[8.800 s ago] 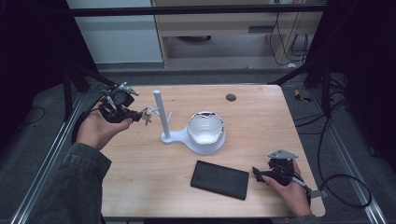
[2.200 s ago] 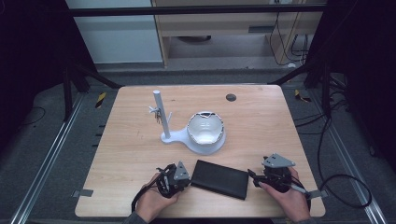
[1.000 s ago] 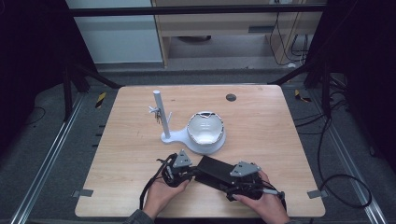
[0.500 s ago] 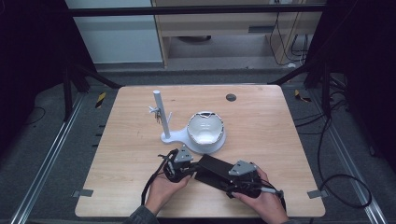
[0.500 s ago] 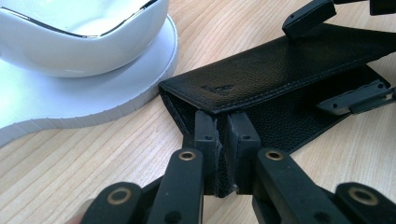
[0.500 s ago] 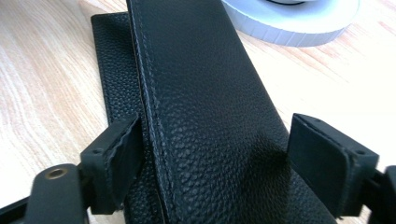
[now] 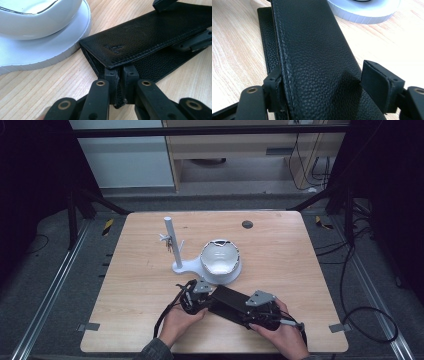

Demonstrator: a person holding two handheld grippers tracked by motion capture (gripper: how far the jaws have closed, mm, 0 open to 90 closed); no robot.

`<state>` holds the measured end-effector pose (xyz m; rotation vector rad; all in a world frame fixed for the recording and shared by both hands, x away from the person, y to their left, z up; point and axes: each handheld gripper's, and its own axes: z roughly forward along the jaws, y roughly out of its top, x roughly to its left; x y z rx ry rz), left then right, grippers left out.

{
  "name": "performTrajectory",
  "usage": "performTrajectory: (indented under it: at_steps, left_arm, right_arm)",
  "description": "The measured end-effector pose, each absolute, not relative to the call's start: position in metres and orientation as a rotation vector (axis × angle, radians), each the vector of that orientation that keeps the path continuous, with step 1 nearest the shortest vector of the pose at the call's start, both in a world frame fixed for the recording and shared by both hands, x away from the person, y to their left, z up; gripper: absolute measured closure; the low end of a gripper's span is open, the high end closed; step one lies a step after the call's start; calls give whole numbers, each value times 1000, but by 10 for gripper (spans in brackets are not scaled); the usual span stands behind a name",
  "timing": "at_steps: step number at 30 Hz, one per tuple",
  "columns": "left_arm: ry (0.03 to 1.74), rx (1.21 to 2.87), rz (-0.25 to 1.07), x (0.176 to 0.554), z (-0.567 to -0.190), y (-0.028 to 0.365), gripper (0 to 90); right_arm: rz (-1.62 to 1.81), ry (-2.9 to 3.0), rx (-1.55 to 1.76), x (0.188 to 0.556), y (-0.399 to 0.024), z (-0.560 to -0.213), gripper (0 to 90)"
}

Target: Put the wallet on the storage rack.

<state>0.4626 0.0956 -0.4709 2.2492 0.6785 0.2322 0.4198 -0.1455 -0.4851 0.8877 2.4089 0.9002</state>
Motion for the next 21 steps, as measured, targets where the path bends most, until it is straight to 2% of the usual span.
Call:
performTrajectory:
  at_steps: [13,21]
  left_arm:
    - [692,2217,223,463,-468,94,839]
    - [701,2193,203,463,-464,94,829]
  right_arm:
    - [834,2427,851,424,-130,-484,277]
    - [810,2382,809,421,-130,-483,490]
